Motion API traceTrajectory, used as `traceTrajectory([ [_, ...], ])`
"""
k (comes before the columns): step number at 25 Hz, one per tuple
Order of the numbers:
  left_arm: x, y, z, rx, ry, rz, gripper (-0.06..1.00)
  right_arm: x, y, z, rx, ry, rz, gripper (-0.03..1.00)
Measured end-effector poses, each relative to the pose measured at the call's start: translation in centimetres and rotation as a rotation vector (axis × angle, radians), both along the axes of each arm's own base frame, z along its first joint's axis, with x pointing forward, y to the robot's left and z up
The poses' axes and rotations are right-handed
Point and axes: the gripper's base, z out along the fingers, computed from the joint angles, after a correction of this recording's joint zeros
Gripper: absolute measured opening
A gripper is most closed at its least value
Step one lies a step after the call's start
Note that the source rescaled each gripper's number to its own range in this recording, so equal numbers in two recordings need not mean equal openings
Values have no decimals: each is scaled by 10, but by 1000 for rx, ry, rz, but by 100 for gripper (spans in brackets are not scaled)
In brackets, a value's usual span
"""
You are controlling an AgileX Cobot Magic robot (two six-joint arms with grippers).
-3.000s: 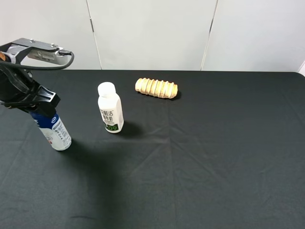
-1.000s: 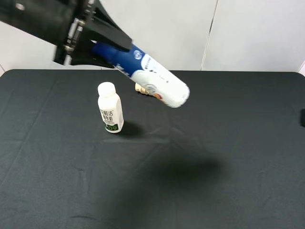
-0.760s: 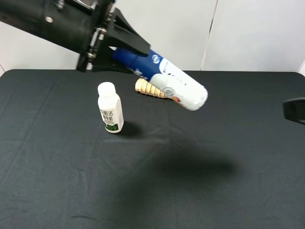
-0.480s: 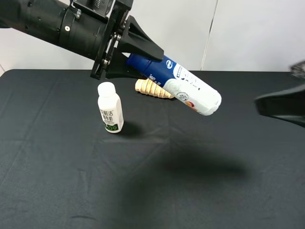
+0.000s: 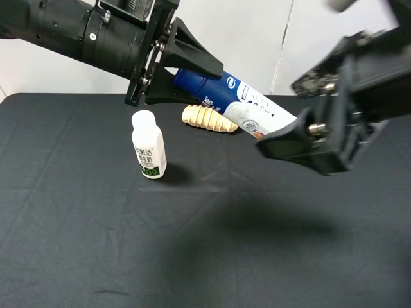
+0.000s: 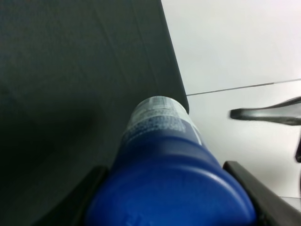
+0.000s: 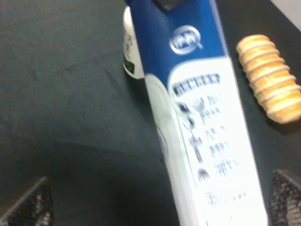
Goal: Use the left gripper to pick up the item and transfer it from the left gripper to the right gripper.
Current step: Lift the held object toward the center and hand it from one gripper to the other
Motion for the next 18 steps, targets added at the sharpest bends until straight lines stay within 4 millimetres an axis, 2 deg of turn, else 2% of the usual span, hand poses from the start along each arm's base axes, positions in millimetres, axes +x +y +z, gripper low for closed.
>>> traceTrajectory([
  [10, -7, -1, 2, -25, 33, -68, 2, 26, 23, -25, -59, -23, 9, 100],
  [17, -8, -1, 3, -31, 41, -83, 2, 31, 27, -33, -92, -18, 15, 100],
  [18, -8, -1, 3, -31, 41, -83, 2, 31, 27, -32, -92, -19, 15, 96],
])
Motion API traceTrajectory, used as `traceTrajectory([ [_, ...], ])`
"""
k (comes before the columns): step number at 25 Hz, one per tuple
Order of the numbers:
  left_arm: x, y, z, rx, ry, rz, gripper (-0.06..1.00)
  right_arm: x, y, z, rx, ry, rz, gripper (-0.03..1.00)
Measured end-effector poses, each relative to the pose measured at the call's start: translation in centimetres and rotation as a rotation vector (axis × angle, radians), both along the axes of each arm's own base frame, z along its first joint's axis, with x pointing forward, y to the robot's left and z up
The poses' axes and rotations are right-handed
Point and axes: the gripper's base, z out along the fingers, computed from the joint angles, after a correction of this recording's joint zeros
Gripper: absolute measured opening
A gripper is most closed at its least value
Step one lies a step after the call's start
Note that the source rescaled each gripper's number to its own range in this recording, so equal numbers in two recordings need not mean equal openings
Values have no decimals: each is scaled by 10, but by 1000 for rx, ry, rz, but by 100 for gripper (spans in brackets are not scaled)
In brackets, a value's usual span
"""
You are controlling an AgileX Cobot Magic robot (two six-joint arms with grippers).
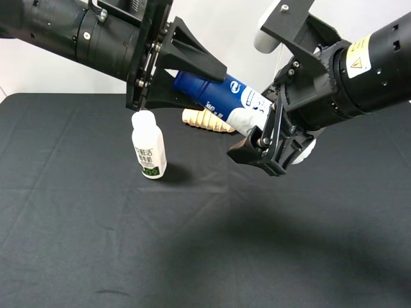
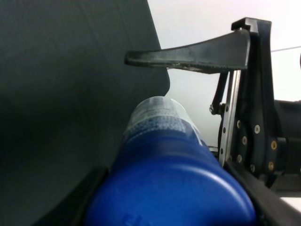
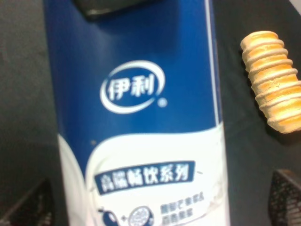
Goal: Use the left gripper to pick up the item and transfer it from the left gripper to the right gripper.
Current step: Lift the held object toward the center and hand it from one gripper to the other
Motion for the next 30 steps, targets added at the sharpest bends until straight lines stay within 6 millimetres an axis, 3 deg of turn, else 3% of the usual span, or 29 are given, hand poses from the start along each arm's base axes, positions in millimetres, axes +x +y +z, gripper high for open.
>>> traceTrajectory([
  [1, 0, 0, 0, 0, 0, 0, 2, 0, 0, 0, -1, -1, 1, 81],
  [2, 0, 0, 0, 0, 0, 0, 2, 0, 0, 0, -2, -4, 1, 57],
  [4, 1, 0, 0, -3, -1, 6, 2, 0, 0, 0, -5, -10, 7, 0],
  [6, 1, 0, 1, -3, -3, 7, 2, 0, 0, 0, -10, -14, 10, 10],
  [18, 1, 0, 1, -3, -4, 9, 2, 0, 0, 0, -14, -17, 12, 7],
  [19, 1, 0, 1, -6, -2, 12, 6, 0, 0, 0, -14, -17, 12, 7],
  [23, -3, -1, 5, -39, 39, -22, 74, 0, -1, -2, -36, -6, 15, 7],
  [24, -4, -1, 6, -45, 47, -34, 84, 0, -1, -2, -36, -6, 15, 7],
  [27, -7, -1, 7, -54, 57, -58, 96, 0, -1, -2, -36, -5, 14, 7],
  [30, -9, -1, 8, -61, 64, -79, 98, 0, -1, -2, -35, -5, 13, 7],
])
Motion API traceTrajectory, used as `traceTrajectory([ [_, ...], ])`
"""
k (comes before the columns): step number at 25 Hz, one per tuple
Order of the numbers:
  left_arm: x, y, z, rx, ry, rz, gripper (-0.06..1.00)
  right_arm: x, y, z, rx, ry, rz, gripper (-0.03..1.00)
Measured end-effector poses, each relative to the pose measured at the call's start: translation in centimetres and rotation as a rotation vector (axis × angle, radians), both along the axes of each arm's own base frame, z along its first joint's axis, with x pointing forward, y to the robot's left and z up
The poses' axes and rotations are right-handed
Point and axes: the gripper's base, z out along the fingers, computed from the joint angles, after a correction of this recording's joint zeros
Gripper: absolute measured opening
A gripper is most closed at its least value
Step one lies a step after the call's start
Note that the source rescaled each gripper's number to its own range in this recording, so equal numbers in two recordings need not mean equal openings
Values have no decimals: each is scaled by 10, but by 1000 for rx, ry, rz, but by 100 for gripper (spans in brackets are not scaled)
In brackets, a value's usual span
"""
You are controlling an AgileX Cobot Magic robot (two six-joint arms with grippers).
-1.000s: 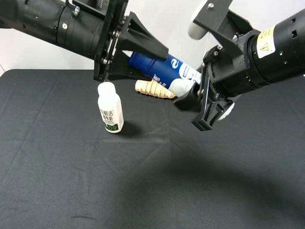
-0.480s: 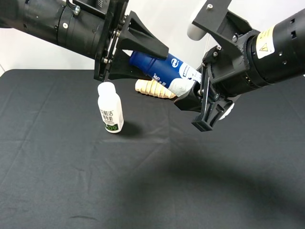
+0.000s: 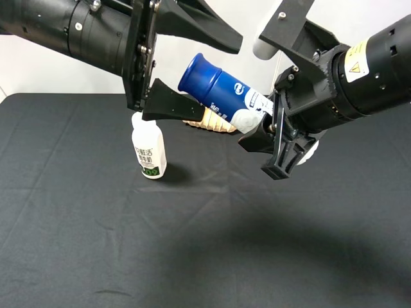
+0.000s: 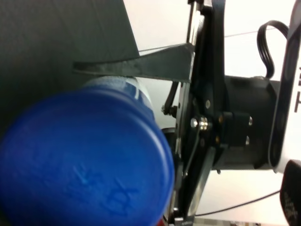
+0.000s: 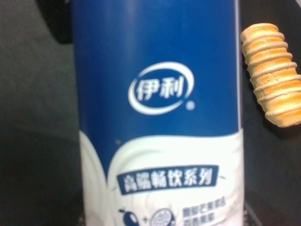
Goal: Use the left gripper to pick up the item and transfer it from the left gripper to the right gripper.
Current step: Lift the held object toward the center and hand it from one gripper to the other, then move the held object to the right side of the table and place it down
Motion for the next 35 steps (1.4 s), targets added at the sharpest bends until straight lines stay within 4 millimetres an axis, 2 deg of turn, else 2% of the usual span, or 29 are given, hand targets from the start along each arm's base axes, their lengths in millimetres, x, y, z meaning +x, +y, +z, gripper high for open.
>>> traceTrajectory([
  [7, -11, 8, 17, 15, -80, -10, 99, 0, 0, 0, -3, 3, 0, 7],
  [12, -19, 31, 36, 73, -144, 39, 99, -1, -1, -1, -10, 10, 0, 7],
  [16, -34, 54, 55, 140, -217, 81, 99, -1, -1, -1, -10, 10, 0, 7],
  [19, -52, 73, 71, 213, -290, 121, 99, -1, -1, -1, -10, 10, 0, 7],
  [25, -101, 109, 93, 461, -470, 241, 99, -1, -1, -1, -9, 12, -3, 7],
  [32, -161, 161, 108, 779, -662, 440, 100, -1, -1, -1, -9, 12, -3, 7],
  [35, -185, 178, 111, 853, -750, 513, 100, -1, -1, -1, -8, 12, -3, 7],
])
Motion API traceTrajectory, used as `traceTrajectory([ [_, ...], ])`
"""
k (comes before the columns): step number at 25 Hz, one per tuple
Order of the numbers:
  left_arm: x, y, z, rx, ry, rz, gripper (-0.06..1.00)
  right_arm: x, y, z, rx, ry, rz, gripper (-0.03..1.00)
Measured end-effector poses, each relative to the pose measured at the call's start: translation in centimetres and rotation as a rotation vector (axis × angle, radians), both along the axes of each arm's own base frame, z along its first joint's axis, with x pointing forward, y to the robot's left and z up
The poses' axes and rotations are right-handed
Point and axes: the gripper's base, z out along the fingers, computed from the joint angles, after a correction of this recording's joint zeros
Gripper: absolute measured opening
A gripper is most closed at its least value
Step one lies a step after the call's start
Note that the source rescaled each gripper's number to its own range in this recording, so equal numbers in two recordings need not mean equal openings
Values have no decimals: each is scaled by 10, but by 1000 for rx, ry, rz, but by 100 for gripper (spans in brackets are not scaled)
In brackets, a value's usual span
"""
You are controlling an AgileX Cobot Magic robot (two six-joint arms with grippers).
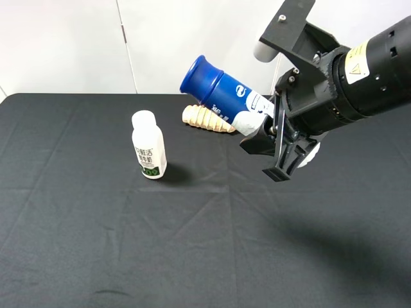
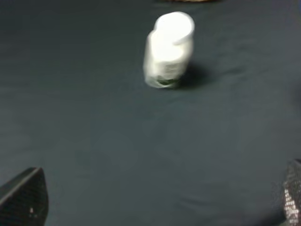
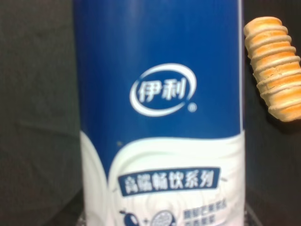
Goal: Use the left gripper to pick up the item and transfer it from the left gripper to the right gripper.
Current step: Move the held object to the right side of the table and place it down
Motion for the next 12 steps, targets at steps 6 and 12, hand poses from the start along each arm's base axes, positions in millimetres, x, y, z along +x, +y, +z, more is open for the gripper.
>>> traceTrajectory([
  [6, -39, 21, -31, 47, -81, 83, 100, 0, 0, 0, 1, 0, 0, 7],
  [12, -64, 29, -78, 56, -102, 97, 100, 1, 1, 1, 15, -14, -1, 7],
])
